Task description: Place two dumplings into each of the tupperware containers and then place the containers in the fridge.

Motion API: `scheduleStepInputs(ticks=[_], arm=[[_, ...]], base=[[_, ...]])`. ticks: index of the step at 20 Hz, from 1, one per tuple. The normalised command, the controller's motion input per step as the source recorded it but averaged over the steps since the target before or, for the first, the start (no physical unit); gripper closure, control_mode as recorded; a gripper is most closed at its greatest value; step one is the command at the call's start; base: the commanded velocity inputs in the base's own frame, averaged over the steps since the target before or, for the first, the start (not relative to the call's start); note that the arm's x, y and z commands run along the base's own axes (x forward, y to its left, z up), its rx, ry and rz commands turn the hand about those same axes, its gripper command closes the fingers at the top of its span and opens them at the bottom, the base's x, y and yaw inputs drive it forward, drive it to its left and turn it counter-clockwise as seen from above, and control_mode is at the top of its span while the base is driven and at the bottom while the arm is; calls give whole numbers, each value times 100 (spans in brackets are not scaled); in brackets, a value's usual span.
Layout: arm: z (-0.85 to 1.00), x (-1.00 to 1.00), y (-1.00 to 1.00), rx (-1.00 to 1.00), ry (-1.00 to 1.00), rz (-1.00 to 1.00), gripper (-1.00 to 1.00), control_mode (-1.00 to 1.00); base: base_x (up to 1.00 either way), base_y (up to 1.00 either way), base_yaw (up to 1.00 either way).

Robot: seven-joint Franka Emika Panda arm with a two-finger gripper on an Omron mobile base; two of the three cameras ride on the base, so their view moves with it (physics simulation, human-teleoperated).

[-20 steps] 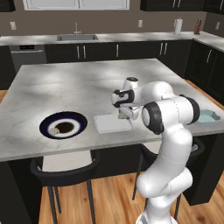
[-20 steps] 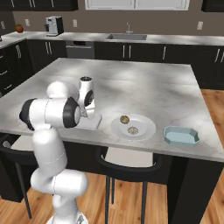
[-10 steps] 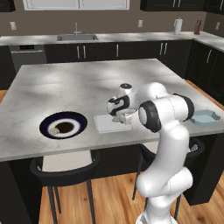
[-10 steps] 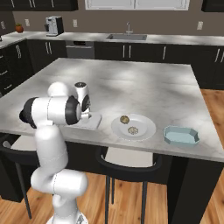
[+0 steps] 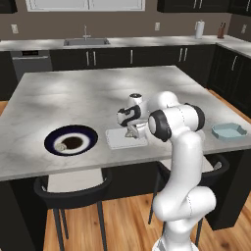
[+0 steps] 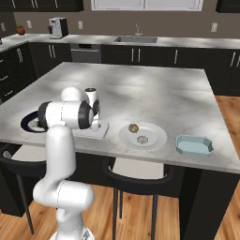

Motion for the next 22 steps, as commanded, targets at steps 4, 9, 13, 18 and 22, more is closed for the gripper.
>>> scheduleStepInputs(ticks=[4,9,13,18,22], arm=[[-37,0,0,-7,0,-3,-100,-100],[-14,0,-6,0,0,-4,-100,-100],[0,7,-1,0,-1,-2,-100,-100],[31,-33,-9,10,-14,1,-100,-100],[33,-54,0,1,-10,10,-100,-100]], base=[[0,0,0],[0,0,0],[0,0,0],[0,0,0],[0,0,0]])
